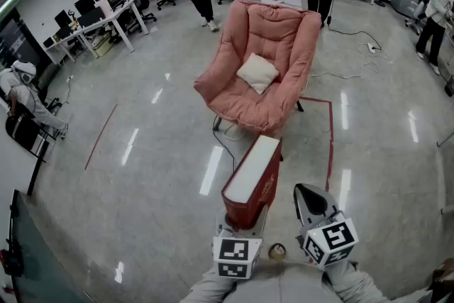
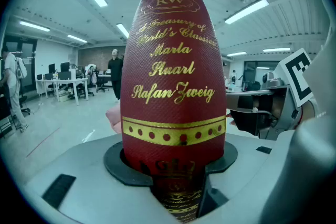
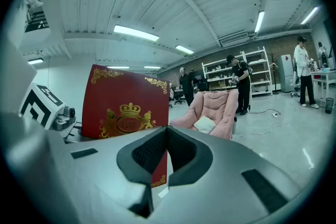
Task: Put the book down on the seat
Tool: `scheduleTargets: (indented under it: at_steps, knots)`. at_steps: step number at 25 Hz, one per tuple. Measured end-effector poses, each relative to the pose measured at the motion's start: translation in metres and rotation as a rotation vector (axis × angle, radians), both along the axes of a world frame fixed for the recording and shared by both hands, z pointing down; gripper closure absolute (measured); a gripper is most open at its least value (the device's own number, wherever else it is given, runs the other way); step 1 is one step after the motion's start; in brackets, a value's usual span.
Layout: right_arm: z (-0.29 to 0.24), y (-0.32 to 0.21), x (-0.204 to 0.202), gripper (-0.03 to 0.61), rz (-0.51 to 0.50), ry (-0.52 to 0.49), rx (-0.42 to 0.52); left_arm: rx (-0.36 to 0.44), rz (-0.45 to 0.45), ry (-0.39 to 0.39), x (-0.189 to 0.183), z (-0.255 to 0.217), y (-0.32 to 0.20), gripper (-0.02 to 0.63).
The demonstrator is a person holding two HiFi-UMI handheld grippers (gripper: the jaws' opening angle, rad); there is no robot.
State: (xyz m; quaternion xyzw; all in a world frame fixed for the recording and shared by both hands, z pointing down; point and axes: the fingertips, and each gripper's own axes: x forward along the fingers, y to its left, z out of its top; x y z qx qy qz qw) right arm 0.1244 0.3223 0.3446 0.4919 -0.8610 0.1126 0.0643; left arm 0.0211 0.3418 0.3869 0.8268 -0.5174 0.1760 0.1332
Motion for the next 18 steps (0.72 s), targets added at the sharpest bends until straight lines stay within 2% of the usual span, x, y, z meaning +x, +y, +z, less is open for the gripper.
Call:
scheduleTargets:
  at_steps: [13,18]
  knots:
    - [-0.004,0.012,-0.005,0.574,-0.062,0.041,0.004,0.008,-0.076,0.02,-0.006,-0.007,0.008,0.37]
    - [-0.009,-0.003,-0.016,0.574,-0.08,0.011,0.009,0.007,-0.089,0.01,-0.018,-0.009,-0.007,0.37]
